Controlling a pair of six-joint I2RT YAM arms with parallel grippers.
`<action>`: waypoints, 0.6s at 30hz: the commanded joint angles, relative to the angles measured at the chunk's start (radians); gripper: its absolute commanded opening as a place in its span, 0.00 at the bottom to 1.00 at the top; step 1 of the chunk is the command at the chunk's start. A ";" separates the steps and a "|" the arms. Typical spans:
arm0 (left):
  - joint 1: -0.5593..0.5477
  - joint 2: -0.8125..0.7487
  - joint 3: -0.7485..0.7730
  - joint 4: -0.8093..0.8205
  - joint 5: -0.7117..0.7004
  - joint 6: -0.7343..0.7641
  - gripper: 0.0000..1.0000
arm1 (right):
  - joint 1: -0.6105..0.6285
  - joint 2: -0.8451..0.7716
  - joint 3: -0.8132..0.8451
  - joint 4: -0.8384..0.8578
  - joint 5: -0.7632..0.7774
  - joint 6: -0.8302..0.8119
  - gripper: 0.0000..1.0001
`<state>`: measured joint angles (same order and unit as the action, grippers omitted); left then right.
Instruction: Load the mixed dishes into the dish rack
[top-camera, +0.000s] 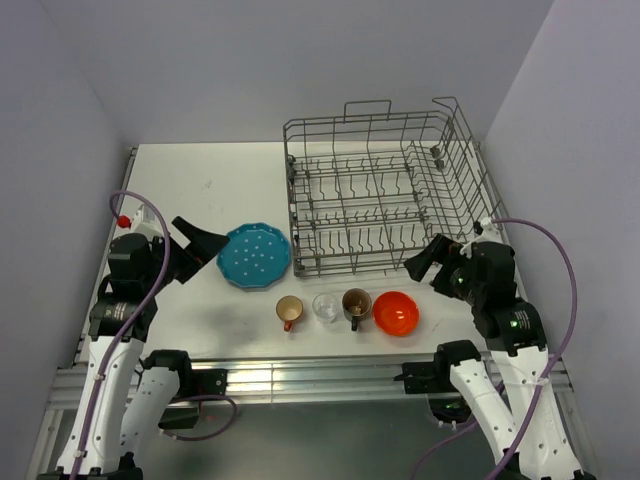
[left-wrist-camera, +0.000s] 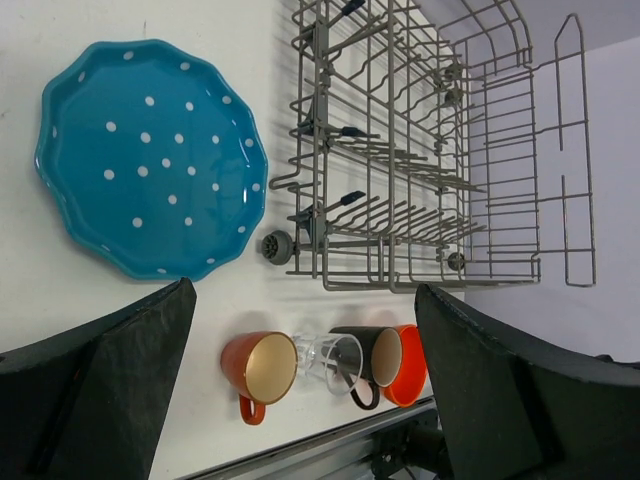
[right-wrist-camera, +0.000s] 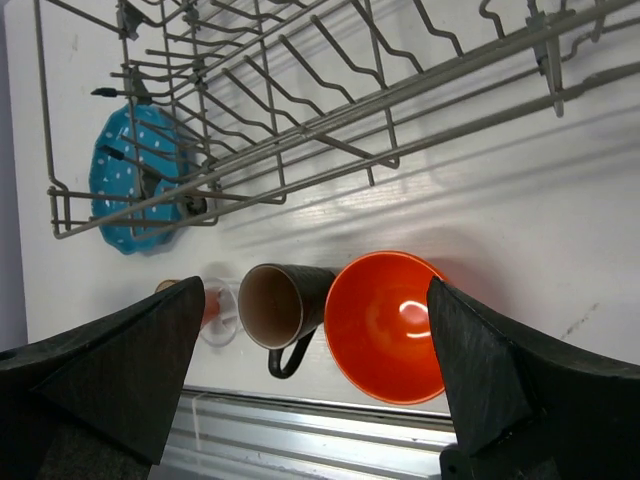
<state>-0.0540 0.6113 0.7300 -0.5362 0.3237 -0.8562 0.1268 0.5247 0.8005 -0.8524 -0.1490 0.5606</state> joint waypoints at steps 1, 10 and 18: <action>-0.001 -0.005 -0.007 0.035 0.031 -0.009 0.99 | 0.007 -0.006 0.048 -0.069 0.067 0.028 1.00; -0.001 0.008 0.028 -0.019 -0.003 0.025 0.99 | 0.007 0.026 0.023 -0.166 0.089 0.180 1.00; -0.001 0.019 0.016 -0.015 0.020 0.045 0.99 | 0.007 -0.012 -0.043 -0.227 0.106 0.242 1.00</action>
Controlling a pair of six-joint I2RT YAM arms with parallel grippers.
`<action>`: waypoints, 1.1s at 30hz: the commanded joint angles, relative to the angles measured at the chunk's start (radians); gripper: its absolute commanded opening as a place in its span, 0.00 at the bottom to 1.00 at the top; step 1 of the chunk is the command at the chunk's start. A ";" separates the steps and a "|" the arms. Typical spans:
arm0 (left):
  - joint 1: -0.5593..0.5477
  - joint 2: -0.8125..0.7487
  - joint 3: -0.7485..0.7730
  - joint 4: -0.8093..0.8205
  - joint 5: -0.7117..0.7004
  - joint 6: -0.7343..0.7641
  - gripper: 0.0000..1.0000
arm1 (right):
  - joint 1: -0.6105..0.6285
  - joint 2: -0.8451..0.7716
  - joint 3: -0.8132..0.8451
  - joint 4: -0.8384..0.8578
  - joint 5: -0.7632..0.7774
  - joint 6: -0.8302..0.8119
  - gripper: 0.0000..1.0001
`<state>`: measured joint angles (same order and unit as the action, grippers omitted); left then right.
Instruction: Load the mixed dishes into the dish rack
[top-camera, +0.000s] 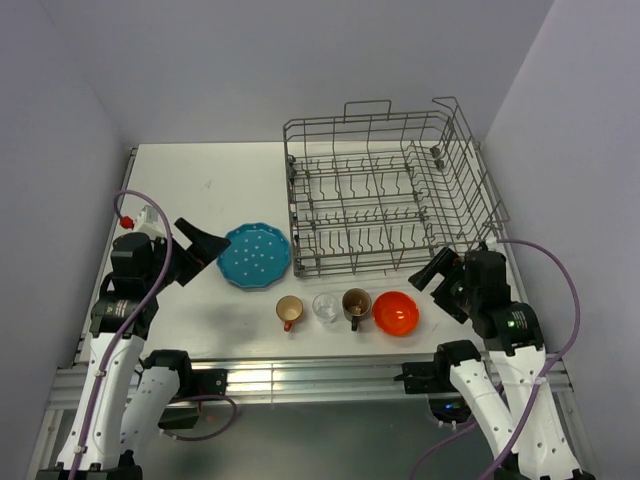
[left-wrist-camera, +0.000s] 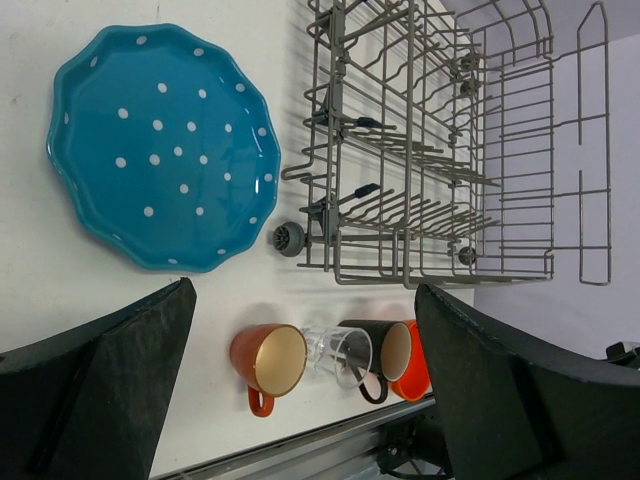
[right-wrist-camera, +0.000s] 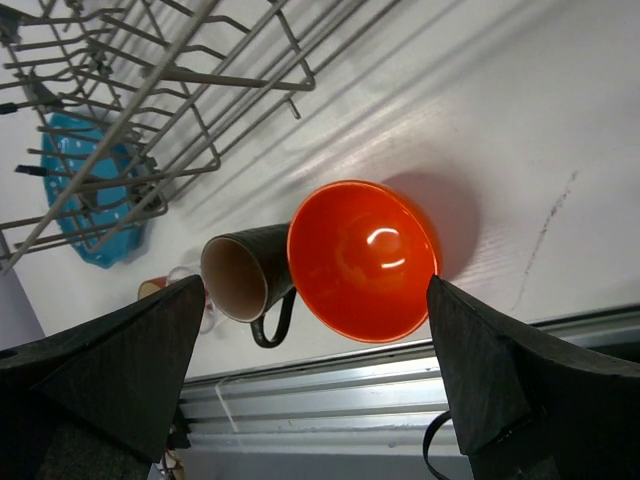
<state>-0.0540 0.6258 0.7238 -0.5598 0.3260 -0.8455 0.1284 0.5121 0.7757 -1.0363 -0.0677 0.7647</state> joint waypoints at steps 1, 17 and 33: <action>-0.001 0.005 0.017 0.009 0.019 0.034 0.99 | 0.007 0.003 -0.022 -0.051 0.040 0.038 1.00; -0.001 0.008 -0.007 0.038 0.057 0.031 0.99 | 0.011 -0.001 -0.185 -0.028 0.046 0.082 0.84; -0.001 0.021 -0.038 0.080 0.090 0.017 0.98 | 0.191 0.124 -0.266 0.078 0.163 0.194 0.75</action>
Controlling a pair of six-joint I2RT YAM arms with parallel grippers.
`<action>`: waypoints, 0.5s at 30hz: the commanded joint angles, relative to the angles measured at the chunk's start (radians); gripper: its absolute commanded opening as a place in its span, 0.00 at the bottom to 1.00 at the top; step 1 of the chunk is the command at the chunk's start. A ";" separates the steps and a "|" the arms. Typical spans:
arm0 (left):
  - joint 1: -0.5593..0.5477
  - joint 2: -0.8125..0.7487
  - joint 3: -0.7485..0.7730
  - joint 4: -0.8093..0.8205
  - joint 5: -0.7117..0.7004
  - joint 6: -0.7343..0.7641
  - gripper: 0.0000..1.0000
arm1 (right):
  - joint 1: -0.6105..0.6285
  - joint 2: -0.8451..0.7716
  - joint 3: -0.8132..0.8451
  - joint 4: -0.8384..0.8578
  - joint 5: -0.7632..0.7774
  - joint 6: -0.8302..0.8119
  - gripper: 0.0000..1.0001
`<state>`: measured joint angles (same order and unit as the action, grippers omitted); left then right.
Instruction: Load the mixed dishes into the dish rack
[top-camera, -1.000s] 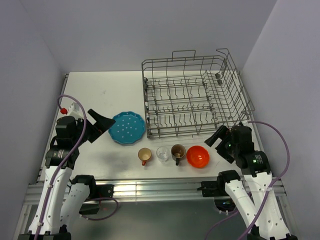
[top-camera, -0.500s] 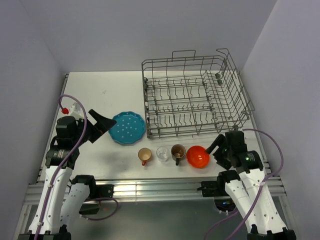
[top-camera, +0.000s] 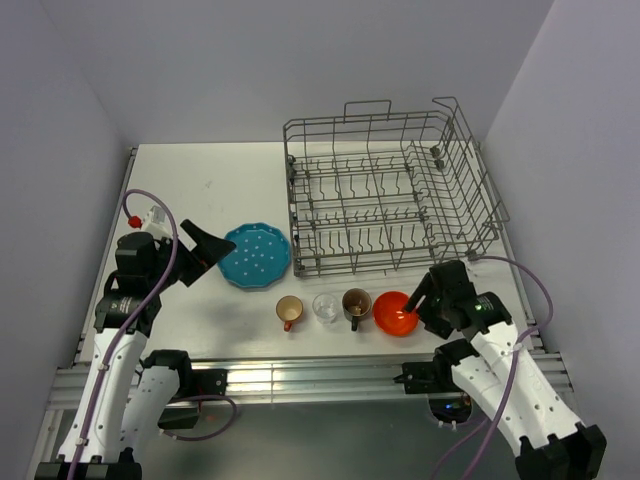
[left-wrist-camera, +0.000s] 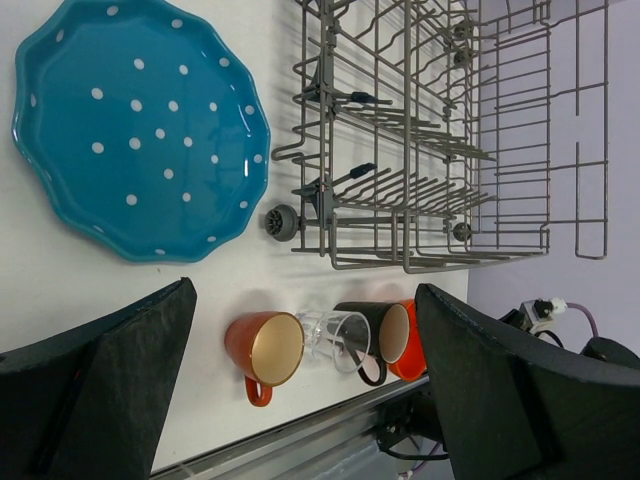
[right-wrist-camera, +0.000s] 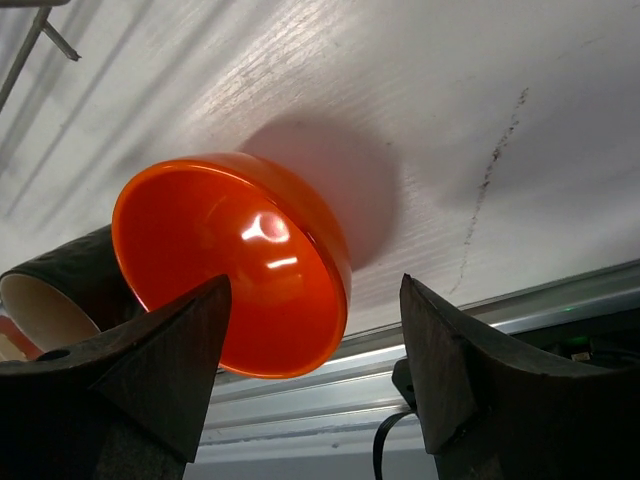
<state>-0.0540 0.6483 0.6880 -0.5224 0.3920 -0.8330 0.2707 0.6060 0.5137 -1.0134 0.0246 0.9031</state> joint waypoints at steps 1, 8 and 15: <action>-0.001 -0.001 0.002 0.039 0.021 0.006 0.98 | 0.083 0.038 -0.003 0.059 0.083 0.078 0.75; -0.001 0.005 -0.004 0.044 0.025 0.014 0.98 | 0.153 0.087 -0.021 0.093 0.129 0.128 0.72; -0.001 0.016 0.001 0.050 0.045 0.017 0.97 | 0.156 0.089 -0.072 0.127 0.141 0.122 0.63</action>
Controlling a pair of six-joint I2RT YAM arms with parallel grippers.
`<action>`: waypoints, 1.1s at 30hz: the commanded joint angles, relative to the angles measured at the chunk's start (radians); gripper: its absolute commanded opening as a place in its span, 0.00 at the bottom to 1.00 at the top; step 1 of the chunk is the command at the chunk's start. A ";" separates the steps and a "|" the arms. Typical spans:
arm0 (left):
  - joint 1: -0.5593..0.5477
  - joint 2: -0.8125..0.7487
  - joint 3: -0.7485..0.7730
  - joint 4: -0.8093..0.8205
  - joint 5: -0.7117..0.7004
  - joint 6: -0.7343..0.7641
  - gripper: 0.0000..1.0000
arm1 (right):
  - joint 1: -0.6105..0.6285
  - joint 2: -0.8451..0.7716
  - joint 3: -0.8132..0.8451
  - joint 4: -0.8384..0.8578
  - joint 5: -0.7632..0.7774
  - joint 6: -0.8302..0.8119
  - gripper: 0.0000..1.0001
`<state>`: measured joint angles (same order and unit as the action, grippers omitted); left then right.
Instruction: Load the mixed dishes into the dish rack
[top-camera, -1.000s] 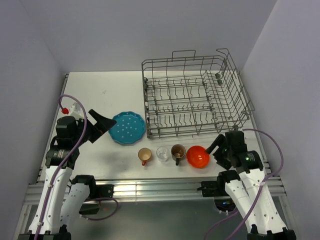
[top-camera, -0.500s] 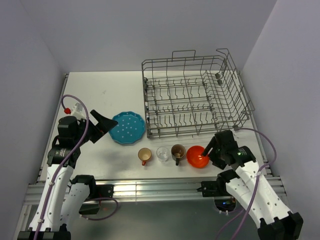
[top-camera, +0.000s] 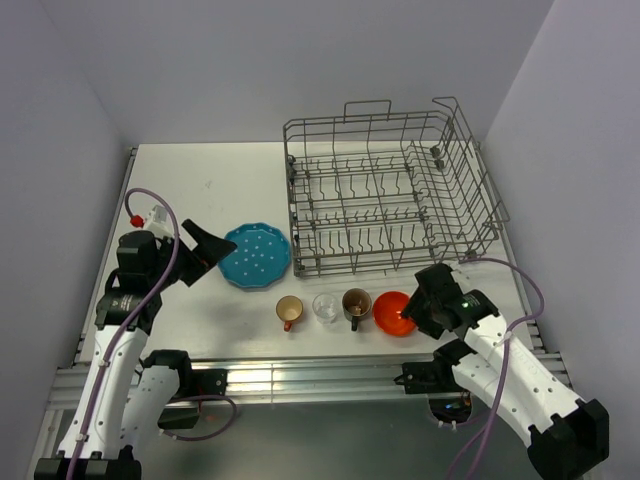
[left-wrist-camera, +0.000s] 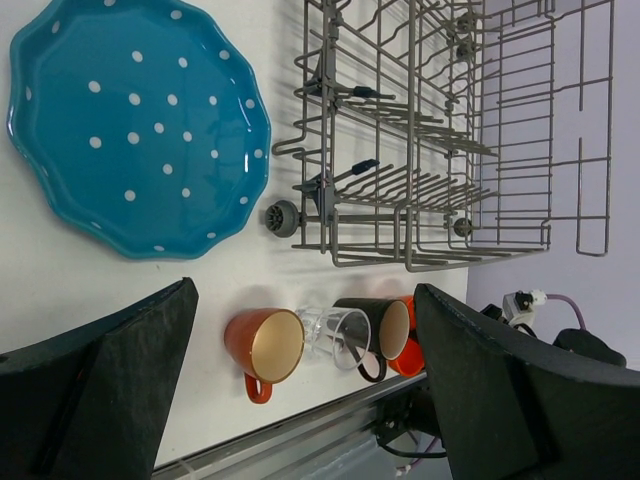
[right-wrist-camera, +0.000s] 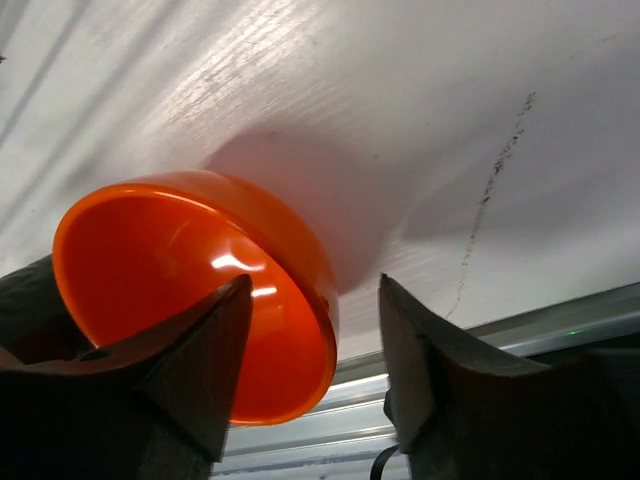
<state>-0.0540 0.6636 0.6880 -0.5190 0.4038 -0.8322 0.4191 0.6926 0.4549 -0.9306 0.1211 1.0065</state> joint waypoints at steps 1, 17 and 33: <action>-0.001 0.002 0.002 0.048 0.035 0.015 0.96 | 0.007 0.002 -0.016 0.052 0.048 0.015 0.59; -0.001 0.024 0.047 0.045 0.087 0.015 0.93 | 0.078 0.024 0.028 0.029 0.106 0.044 0.00; -0.030 0.096 0.292 -0.068 0.165 0.134 0.82 | 0.245 -0.007 0.355 -0.275 0.207 0.112 0.00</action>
<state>-0.0647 0.7349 0.8898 -0.5568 0.5385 -0.7532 0.6319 0.6762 0.7189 -1.1347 0.2718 1.1065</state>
